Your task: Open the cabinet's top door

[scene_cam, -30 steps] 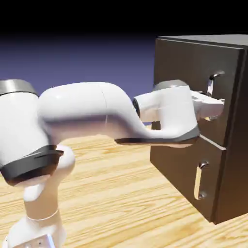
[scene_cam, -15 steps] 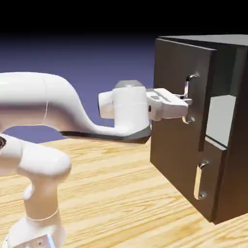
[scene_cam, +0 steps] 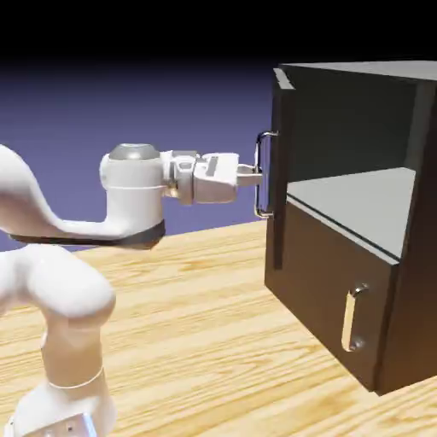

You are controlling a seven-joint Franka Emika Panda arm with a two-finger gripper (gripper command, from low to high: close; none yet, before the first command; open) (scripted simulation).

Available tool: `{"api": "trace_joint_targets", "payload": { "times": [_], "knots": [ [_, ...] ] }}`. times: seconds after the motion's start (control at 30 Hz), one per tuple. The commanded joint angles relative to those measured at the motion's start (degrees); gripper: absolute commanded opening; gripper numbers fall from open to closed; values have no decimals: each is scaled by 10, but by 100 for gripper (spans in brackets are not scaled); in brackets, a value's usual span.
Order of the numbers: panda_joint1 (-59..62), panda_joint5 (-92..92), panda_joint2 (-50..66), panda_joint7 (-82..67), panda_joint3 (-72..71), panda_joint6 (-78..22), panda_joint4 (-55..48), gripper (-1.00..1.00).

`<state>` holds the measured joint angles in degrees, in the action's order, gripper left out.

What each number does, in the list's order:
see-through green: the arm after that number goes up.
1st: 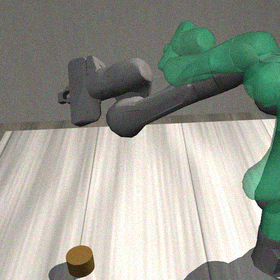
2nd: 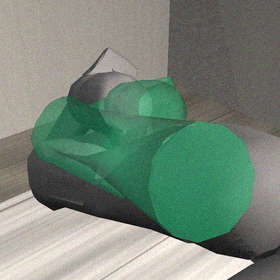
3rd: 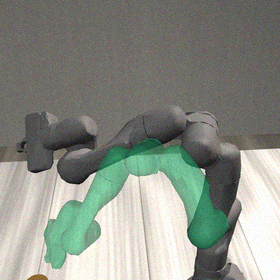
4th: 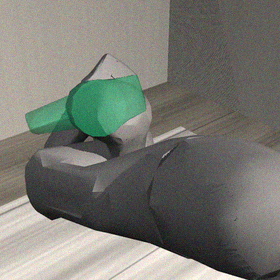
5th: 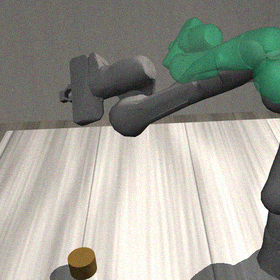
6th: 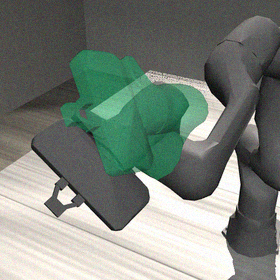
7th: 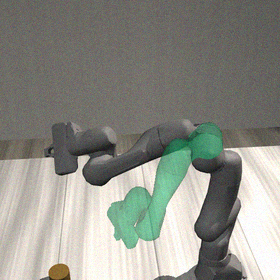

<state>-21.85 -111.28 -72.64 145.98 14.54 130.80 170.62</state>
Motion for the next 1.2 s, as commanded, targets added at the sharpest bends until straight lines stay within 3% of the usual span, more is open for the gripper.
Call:
{"api": "trace_joint_targets", "payload": {
  "times": [0.0, 0.3, 0.6, 0.87, 1.17],
  "knots": [
    [0, 26, -9, -7, -20, -14, 7, -100],
    [-33, 242, -49, -40, -206, -144, 31, -100],
    [-59, 434, 1, -31, -393, -289, -14, -100],
    [-13, 583, 104, 0, -559, -429, -122, -100],
    [140, 694, 216, 32, -743, -587, -303, -100]
  ]
}}
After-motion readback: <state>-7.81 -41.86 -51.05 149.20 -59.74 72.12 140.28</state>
